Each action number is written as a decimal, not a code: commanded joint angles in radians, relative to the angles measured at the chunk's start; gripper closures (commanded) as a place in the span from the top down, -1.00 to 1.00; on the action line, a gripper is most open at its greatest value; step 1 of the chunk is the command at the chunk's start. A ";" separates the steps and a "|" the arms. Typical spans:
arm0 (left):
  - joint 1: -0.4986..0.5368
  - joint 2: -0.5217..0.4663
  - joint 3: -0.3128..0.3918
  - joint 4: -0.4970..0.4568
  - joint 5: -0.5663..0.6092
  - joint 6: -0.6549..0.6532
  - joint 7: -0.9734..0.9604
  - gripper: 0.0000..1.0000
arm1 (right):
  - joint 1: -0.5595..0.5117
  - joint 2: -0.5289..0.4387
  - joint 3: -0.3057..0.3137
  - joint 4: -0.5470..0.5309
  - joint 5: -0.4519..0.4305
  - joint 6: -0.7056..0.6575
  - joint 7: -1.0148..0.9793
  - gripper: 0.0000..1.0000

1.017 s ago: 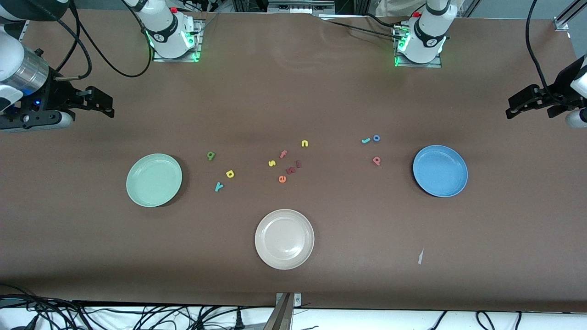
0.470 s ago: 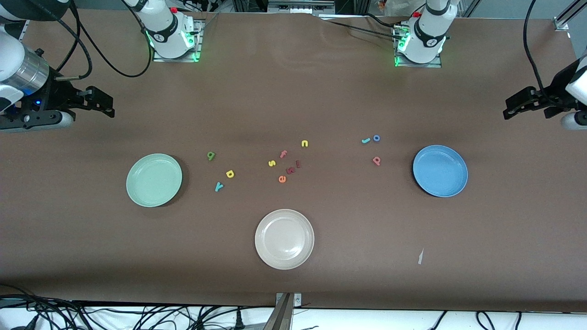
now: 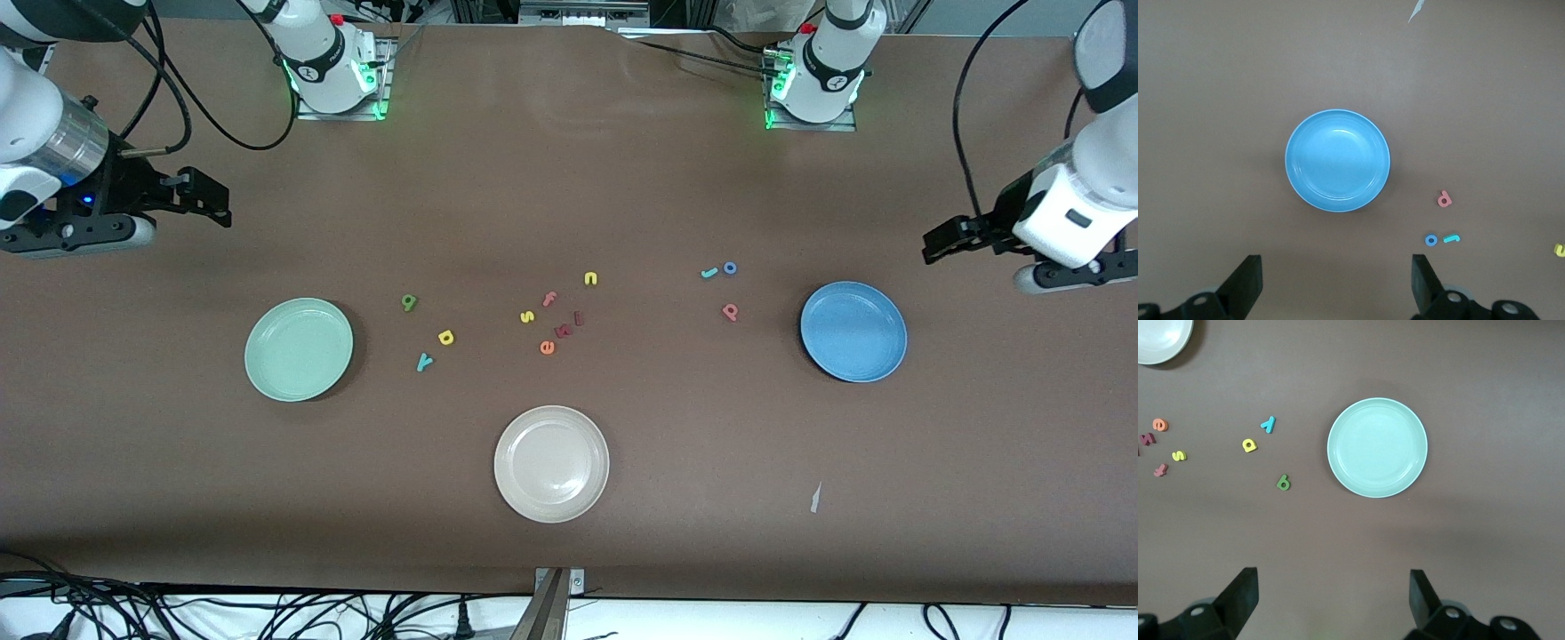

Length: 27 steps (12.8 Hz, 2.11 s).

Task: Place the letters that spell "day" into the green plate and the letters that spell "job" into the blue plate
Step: 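Reach the right gripper to the green b while the left gripper reaches the red d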

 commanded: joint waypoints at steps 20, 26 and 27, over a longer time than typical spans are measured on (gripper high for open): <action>-0.016 0.099 -0.272 -0.549 -0.047 0.783 -0.658 0.95 | 0.241 0.255 -0.003 -0.227 -0.009 0.564 0.227 1.00; -0.059 0.210 -0.272 -0.546 0.015 0.902 -0.811 0.94 | 0.243 0.289 -0.004 -0.413 0.005 0.817 0.440 1.00; -0.056 0.211 -0.272 -0.547 0.046 0.900 -0.848 0.94 | 0.243 0.295 -0.004 -0.445 0.006 0.854 0.495 1.00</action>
